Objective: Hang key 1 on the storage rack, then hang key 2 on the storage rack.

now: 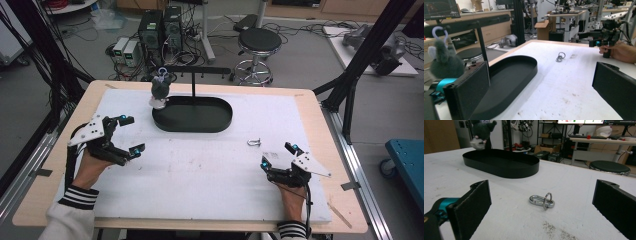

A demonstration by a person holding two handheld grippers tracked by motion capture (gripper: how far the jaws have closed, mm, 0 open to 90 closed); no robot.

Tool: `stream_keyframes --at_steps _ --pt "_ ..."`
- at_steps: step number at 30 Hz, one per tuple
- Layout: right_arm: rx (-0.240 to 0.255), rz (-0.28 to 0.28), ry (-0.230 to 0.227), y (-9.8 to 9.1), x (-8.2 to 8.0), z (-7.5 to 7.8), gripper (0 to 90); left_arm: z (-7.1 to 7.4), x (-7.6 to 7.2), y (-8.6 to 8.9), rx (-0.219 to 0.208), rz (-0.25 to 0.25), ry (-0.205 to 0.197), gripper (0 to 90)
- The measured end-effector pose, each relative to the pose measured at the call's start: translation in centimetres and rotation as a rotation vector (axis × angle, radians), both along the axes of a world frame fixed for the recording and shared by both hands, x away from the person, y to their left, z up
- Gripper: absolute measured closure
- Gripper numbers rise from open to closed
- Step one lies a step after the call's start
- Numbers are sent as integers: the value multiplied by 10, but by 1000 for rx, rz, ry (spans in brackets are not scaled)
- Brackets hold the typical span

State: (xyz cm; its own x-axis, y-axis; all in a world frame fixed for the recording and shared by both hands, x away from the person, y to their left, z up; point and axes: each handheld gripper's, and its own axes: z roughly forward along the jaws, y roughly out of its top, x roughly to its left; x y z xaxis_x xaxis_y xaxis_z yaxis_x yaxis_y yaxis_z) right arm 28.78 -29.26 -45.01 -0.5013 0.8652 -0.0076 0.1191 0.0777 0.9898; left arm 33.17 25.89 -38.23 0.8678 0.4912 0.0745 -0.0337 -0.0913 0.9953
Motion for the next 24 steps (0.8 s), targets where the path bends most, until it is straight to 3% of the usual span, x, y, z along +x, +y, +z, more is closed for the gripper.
stream_keyframes --at_steps 3,5,14,18,24 --pt "-2 -5 -3 1 0 0 12 -8 0 3 -32 -2 3 17" --pt "-7 -4 -8 0 0 0 12 -10 1 4 -16 4 3 17" --pt "-1 -4 -1 0 0 0 12 -17 5 6 -21 28 19 17" --pt "3 -2 -1 0 0 0 12 -30 4 13 -19 81 53 17" --pt "1 -1 -5 0 0 0 12 -33 -4 19 -28 119 31 17"
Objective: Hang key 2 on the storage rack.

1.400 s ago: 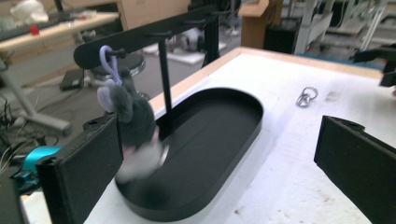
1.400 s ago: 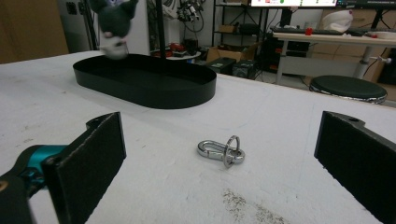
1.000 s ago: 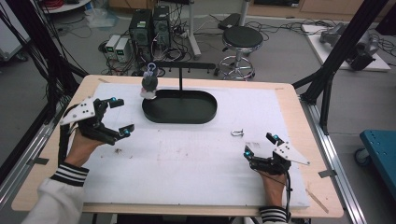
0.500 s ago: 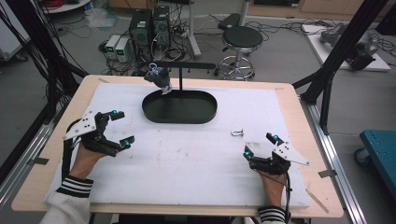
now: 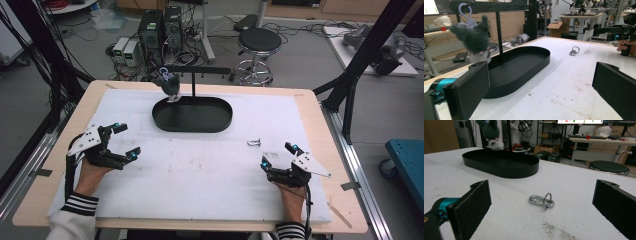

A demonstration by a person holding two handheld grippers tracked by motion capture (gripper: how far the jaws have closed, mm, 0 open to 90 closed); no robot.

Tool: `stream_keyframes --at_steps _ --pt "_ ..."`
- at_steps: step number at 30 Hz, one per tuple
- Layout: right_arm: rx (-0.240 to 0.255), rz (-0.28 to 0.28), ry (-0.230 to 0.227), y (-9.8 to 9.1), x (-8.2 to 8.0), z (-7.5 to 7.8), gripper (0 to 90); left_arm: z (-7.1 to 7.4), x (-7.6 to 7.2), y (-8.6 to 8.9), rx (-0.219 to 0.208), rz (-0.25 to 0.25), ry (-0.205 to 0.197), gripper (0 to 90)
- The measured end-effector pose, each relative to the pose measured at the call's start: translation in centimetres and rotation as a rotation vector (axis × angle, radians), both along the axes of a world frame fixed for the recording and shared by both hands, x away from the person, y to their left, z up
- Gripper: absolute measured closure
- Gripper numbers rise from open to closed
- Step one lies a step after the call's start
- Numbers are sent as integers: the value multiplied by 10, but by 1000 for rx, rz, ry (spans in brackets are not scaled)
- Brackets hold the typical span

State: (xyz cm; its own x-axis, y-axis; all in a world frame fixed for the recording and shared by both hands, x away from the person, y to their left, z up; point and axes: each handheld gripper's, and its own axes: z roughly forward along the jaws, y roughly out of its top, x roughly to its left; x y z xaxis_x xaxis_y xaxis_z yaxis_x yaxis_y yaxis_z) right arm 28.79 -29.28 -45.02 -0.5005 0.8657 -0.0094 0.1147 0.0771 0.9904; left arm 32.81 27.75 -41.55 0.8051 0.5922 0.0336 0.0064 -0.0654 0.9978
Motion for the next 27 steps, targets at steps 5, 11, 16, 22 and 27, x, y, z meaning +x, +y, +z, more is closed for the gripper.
stream_keyframes --at_steps 5,11,16,22,27 --pt "3 -1 2 0 0 0 12 -3 -2 1 2 7 19 17" --pt "-1 -2 -4 0 0 0 12 -6 -6 7 -16 31 4 17" --pt "0 -3 -4 0 0 0 12 -9 -9 11 -19 41 5 17" --pt "16 -11 6 -2 0 1 12 -14 -10 15 -22 63 8 17" --pt "34 -49 -2 -10 -3 9 12 -17 -11 17 -36 72 14 17"
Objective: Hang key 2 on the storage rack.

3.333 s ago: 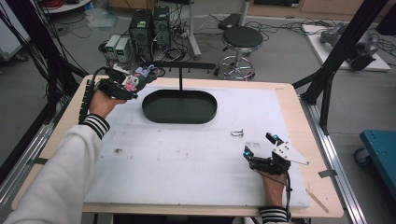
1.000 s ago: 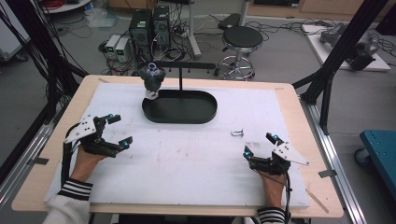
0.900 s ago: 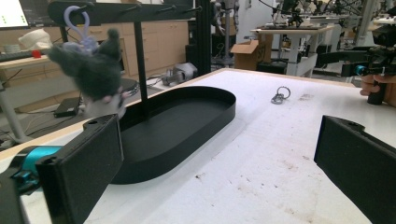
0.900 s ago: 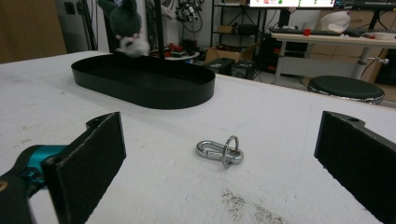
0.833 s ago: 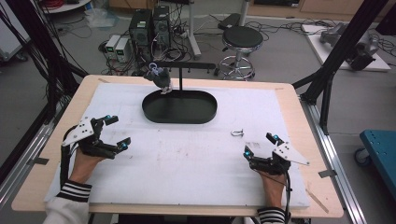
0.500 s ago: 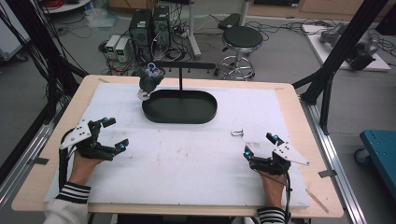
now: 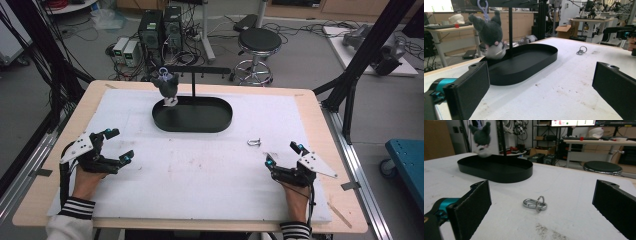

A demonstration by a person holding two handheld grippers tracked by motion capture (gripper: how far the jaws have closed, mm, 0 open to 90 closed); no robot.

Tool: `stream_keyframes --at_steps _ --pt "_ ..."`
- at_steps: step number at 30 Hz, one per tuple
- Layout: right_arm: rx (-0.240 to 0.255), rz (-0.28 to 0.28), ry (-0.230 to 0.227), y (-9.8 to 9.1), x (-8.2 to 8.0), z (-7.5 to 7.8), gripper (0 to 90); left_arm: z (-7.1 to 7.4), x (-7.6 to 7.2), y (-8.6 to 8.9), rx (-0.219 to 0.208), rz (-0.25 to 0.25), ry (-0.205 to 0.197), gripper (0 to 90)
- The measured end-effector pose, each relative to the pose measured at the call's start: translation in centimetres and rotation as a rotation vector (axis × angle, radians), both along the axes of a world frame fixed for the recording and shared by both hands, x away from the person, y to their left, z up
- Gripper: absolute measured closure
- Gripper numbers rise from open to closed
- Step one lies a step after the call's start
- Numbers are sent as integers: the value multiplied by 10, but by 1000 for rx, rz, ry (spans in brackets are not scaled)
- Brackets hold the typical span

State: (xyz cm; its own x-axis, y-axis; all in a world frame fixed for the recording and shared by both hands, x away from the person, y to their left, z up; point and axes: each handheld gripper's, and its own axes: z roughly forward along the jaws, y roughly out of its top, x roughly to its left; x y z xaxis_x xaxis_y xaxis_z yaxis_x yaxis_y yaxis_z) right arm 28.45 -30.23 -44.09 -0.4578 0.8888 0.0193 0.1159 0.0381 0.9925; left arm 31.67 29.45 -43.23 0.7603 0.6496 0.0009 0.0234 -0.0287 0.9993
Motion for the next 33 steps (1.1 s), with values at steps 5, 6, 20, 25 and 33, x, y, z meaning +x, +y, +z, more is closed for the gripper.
stream_keyframes --at_steps 5,6,20,25,33 --pt "7 -8 43 -7 2 17 12 -3 -2 0 -5 0 11 17" --pt "1 -6 47 -7 3 21 12 -3 -2 0 -2 1 11 17" --pt "-73 14 184 -7 21 58 13 -12 -8 5 -23 43 2 17" --pt "-97 65 241 -4 33 68 41 -14 -9 7 -16 48 -1 17" --pt "-156 81 371 3 54 76 43 -17 -9 8 -19 58 -2 17"
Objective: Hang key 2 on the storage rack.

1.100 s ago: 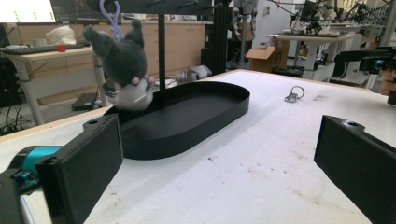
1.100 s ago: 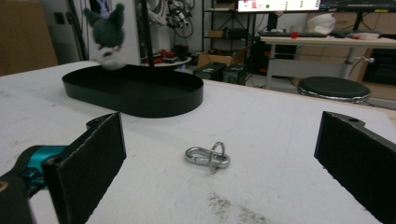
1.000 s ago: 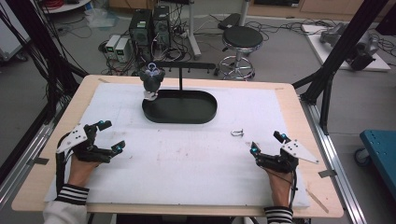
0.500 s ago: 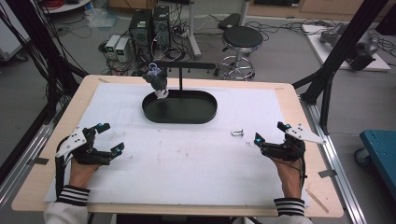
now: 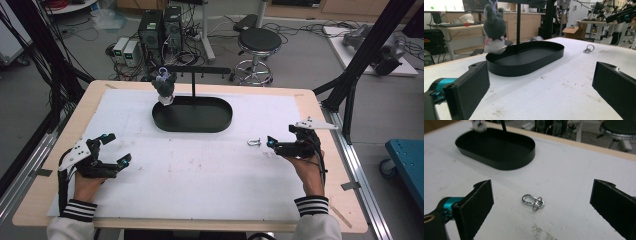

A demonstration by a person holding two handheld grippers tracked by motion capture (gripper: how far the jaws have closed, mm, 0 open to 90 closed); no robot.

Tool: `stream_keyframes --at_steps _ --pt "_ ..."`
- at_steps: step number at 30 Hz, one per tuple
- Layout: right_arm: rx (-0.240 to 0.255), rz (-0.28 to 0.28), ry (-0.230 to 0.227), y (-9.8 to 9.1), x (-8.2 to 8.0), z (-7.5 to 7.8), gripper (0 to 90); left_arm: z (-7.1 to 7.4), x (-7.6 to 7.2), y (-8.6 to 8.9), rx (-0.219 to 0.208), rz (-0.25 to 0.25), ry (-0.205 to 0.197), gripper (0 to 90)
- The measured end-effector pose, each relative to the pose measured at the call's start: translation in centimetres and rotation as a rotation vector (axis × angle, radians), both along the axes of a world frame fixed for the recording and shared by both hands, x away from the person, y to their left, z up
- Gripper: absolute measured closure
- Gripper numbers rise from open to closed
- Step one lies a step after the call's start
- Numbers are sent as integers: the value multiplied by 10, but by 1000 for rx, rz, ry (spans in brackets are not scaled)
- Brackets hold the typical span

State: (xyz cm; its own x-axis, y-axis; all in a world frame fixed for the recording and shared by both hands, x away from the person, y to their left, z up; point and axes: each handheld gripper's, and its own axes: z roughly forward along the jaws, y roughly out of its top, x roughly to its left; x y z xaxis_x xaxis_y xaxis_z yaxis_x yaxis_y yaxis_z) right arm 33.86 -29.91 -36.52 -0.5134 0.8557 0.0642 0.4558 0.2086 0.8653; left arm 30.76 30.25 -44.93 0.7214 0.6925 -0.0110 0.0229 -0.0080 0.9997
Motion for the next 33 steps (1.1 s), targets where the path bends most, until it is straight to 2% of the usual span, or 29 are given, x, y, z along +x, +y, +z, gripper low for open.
stream_keyframes --at_steps 2,5,10,15,20,29,31,33 --pt "-41 12 25 4 6 1 50 0 0 0 0 -1 1 17" --pt "-73 18 59 8 13 1 50 -1 0 0 1 -4 3 17" --pt "-83 37 120 12 24 -2 50 0 0 0 -11 1 1 17" --pt "-104 26 149 15 30 -4 50 -1 0 0 -18 4 0 17" --pt "-139 25 203 19 36 -11 58 -2 0 0 -17 10 -7 17" --pt "-171 -6 240 24 42 -18 76 -3 -1 0 -14 11 -16 17" --pt "-173 -8 259 25 43 -18 154 -3 -2 0 -7 11 -16 17" --pt "-174 -3 268 25 43 -19 167 -3 -2 -1 -9 11 -19 17"
